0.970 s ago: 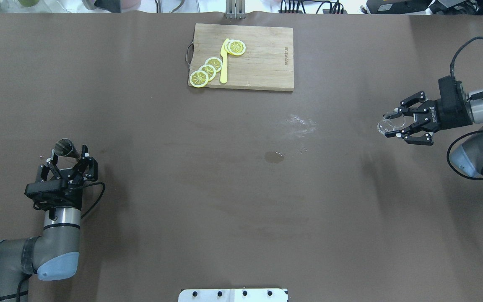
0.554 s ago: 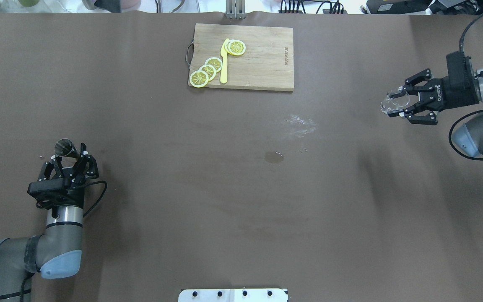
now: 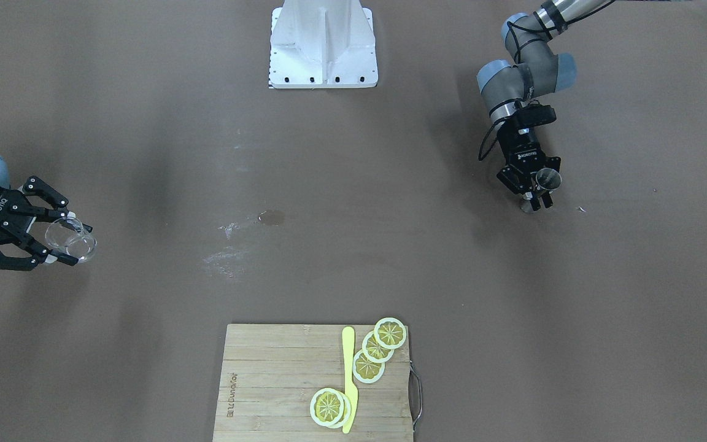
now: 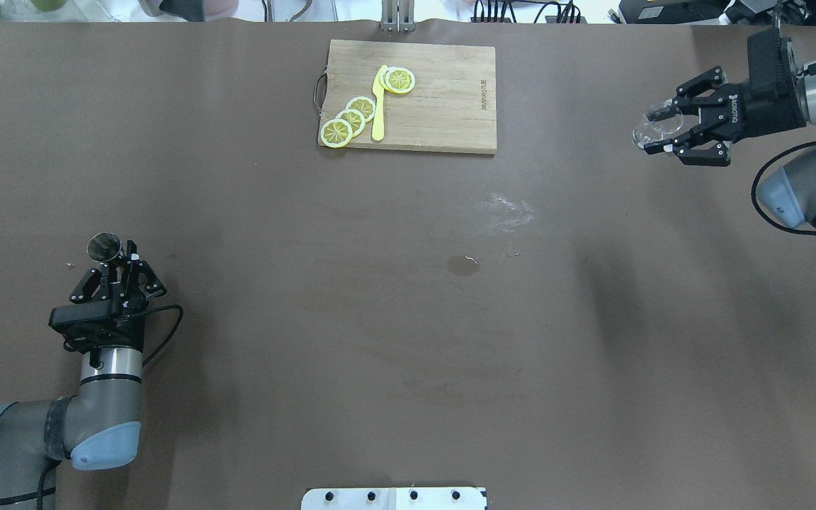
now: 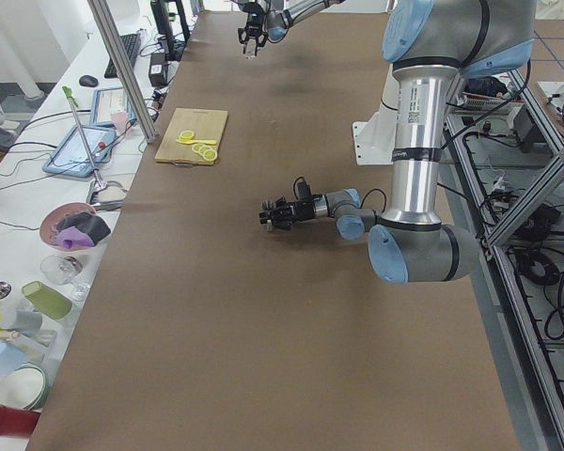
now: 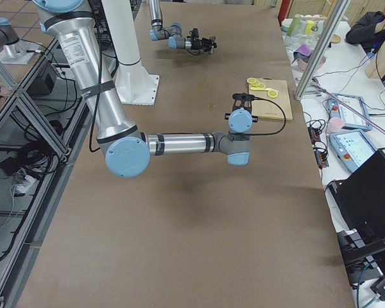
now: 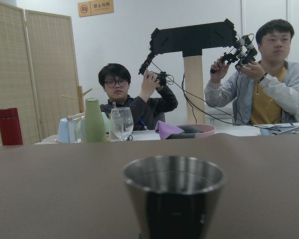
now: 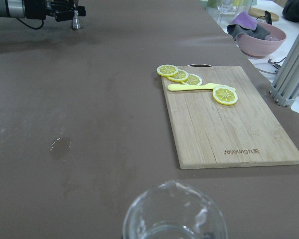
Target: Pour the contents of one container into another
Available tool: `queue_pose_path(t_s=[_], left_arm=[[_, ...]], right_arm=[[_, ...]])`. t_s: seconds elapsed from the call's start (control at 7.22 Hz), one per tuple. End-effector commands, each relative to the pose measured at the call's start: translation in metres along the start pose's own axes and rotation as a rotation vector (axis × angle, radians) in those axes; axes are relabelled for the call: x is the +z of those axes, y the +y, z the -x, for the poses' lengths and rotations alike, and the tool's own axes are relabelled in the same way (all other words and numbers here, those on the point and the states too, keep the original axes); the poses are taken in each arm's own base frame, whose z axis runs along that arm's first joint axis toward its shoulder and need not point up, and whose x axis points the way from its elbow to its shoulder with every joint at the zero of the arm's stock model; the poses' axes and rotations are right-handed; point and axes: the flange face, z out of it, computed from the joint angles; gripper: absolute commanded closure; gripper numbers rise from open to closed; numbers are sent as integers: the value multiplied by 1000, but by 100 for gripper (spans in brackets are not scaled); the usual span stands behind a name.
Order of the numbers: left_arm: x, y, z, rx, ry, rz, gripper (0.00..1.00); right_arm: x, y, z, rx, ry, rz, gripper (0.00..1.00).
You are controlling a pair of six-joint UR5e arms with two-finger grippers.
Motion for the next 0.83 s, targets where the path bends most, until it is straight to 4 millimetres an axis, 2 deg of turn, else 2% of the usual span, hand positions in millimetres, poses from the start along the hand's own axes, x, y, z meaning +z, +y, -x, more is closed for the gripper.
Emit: queue_pose_path(t_s=[0.0,0.28,0.42,0.55,0.69], left_arm=[[0,0,-7,-14,2,0,70],[-1,-3,-13,-19,6,1,86],[-1,-10,-34,-56,11,-2,87],[-2,-19,-57,-7,19,-3,93],[-2,-34,-81,106,29,5,93]], right_arm=[[-1,-49,0,13,1,12,100],[-7,-98,10,43,17,34,100],[-10,-116,13,57,22,47,100],[-15,-124,15,46,28,39,100],[-22,-132,18,31,36,28,100]])
